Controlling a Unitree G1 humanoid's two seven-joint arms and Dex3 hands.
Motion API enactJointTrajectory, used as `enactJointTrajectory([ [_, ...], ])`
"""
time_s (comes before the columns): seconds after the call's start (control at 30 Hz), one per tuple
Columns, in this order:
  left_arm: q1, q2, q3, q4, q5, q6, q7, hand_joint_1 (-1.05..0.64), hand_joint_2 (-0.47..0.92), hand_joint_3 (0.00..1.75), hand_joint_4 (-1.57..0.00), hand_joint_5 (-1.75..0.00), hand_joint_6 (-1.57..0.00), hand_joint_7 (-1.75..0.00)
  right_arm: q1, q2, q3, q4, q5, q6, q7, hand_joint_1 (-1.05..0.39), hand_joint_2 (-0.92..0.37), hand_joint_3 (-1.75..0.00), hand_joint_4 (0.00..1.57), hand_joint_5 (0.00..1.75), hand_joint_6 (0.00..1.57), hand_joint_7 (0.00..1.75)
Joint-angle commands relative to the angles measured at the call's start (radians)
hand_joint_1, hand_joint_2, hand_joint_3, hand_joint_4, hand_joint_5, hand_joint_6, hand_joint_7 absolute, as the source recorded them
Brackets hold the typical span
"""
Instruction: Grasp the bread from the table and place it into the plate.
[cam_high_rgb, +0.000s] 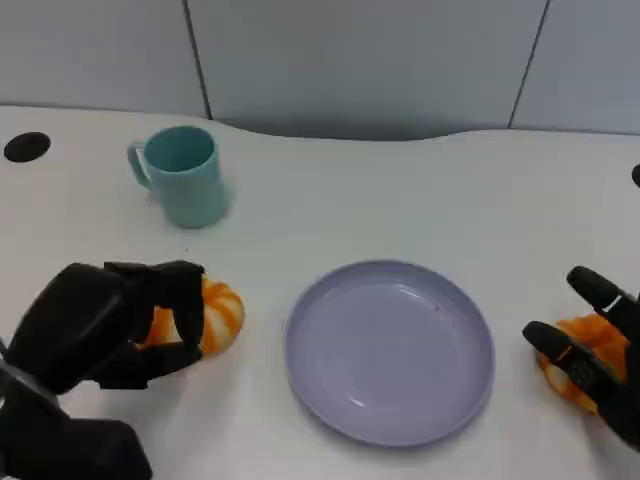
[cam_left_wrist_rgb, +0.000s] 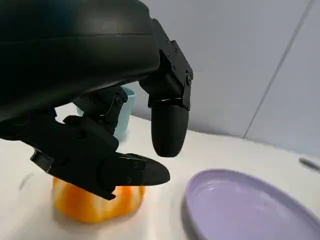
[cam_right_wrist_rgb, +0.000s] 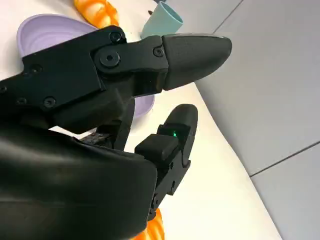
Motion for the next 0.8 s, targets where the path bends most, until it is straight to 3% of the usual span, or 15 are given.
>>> enactJointTrajectory([
  [0.03,-0.061,0.081,-0.058,-0.071,0.073,0.092,-0.069,-0.44,0.85,0.15,-0.42,-1.73,-0.40,-1.48,-0.005,-0.004,-0.001,-0.016,-0.004,-0.012,-0.008,-0.34,-0.92,-0.30,0.52,0.94,0.56,0.63],
  [0.13,-0.092,0.112,-0.103,-0.116,0.097,0.188,-0.186,-0.53,0.91,0.04,-0.21,-1.56,-0.31,-1.22,-0.003,-0.001,0.001,-0.021,-0.002,-0.011,-0.008,-0.34,-0.92,-0.31,0.51,0.94,0.54,0.63],
  [0.17,-0.104,0.120,-0.118,-0.126,0.098,0.216,-0.226,-0.57,0.89,0.02,-0.17,-1.31,-0.39,-0.81,-0.002,0.001,0.001,-0.025,0.000,-0.009,-0.012,-0.34,-0.92,-0.31,0.50,0.95,0.53,0.62],
  [0.2,-0.123,0.129,-0.138,-0.130,0.110,0.238,-0.260,-0.59,0.88,0.01,-0.14,-1.14,-0.45,-0.52,-0.001,0.001,0.001,-0.028,0.000,-0.007,-0.013,-0.34,-0.92,-0.31,0.50,0.95,0.53,0.62],
  [0.23,-0.139,0.136,-0.156,-0.127,0.116,0.251,-0.285,-0.63,0.87,0.01,-0.13,-0.94,-0.47,-0.29,-0.001,0.001,0.001,-0.028,0.001,-0.007,-0.013,-0.33,-0.92,-0.30,0.50,0.95,0.53,0.63],
  [0.3,-0.162,0.147,-0.185,-0.124,0.123,0.271,-0.318,-0.70,0.87,0.01,-0.03,-0.66,-0.35,-0.06,-0.002,0.001,0.001,-0.028,-0.001,-0.005,-0.015,-0.34,-0.92,-0.29,0.50,0.96,0.53,0.63],
  [0.43,-0.216,0.153,-0.242,-0.104,0.138,0.330,-0.407,-0.79,0.89,0.01,0.00,-0.14,-0.09,-0.01,-0.004,0.006,-0.001,-0.035,0.001,0.004,-0.034,-0.33,-0.92,-0.28,0.51,0.97,0.53,0.64],
  [0.5,-0.235,0.154,-0.261,-0.096,0.139,0.357,-0.439,-0.82,0.88,0.00,0.00,-0.03,-0.02,0.00,-0.001,0.006,0.000,-0.041,0.001,0.006,-0.037,-0.33,-0.92,-0.28,0.51,0.96,0.53,0.64],
  [0.8,-0.389,0.115,-0.398,0.119,0.183,0.396,-0.470,-0.86,0.86,0.00,0.00,0.00,0.00,0.00,0.002,0.003,-0.004,-0.034,0.007,-0.002,-0.020,-0.34,-0.92,-0.27,0.51,0.98,0.53,0.65],
])
